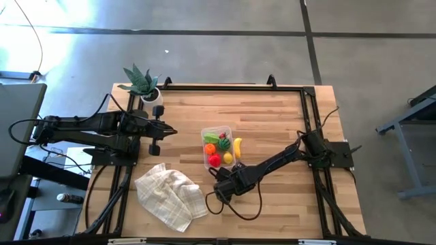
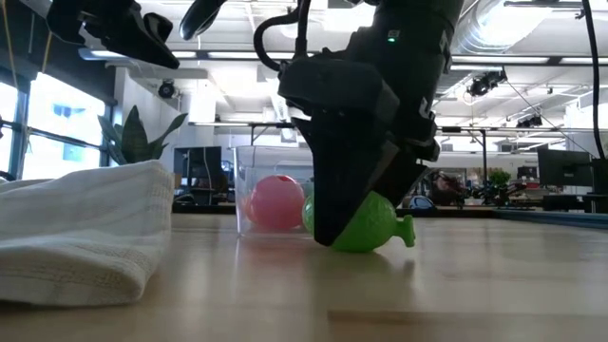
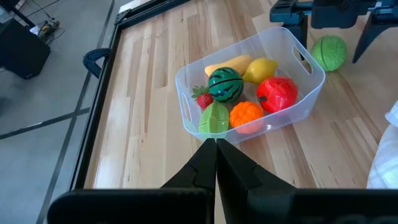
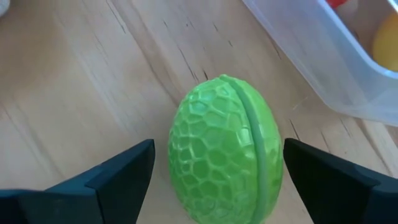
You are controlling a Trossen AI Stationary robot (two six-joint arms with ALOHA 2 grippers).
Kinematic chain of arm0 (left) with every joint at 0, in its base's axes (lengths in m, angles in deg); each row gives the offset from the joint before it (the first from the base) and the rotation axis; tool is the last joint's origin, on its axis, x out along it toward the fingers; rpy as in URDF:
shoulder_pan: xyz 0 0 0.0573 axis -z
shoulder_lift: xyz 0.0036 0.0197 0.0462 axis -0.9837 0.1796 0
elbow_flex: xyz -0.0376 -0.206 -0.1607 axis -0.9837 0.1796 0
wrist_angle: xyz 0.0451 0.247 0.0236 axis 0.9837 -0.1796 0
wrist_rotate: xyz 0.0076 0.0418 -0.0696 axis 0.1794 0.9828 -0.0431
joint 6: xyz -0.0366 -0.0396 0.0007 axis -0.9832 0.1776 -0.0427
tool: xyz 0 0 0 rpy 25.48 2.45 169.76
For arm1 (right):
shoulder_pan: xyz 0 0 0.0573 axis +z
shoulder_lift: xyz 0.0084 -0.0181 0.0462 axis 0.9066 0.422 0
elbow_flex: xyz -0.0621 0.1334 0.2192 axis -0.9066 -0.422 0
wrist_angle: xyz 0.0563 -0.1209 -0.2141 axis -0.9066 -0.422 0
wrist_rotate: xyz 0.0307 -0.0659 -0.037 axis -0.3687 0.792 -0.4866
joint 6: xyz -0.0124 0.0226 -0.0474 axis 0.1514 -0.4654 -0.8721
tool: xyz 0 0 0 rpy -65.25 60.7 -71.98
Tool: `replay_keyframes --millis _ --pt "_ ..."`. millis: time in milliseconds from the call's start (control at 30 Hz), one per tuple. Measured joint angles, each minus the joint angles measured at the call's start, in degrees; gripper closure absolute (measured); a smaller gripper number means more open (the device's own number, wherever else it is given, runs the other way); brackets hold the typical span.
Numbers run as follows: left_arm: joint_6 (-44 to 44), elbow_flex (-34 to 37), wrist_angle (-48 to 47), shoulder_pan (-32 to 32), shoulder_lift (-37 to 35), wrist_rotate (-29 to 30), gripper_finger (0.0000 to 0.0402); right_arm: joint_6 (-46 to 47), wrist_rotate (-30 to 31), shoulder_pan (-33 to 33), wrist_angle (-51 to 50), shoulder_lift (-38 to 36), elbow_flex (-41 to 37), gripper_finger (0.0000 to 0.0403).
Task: Pick and placing Produce into tupperware
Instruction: Put the green melon into the transparent bin
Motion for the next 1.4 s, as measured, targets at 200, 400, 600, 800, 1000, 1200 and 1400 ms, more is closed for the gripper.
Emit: replay_keyframes --millis 200,400,600,800,1000,1200,1400 --pt "0.00 0.00 0.00 0.00 0.00 -0.02 0.0399 0.47 0.02 0.00 0.03 -0.01 0.00 0.0079" --pt "0.00 0.00 0.00 0.01 0.00 -0.02 0.0399 0.47 0.02 0.00 0.02 0.00 0.00 0.0087" --pt "0.00 0.00 0.00 0.01 0.00 -0.01 0.0399 0.47 0.04 0.00 -0.34 -0.01 0.00 0.0087" --pt "0.00 0.00 0.00 0.00 0.00 -0.01 0.0399 0.49 0.04 0.00 -0.43 -0.01 0.00 0.0088" --pt "0.00 0.00 0.00 0.02 0.00 -0.01 0.0399 1.15 0.06 0.00 -0.52 -0.01 0.00 0.0111" --pt "0.00 0.00 0.00 0.01 0.00 0.00 0.0399 1.60 0.07 0.02 -0.06 -0.01 0.00 0.0153" --pt "0.00 0.00 0.00 0.01 0.00 -0.01 0.0399 2.44 0.24 0.04 0.55 -0.10 0.00 0.0189"
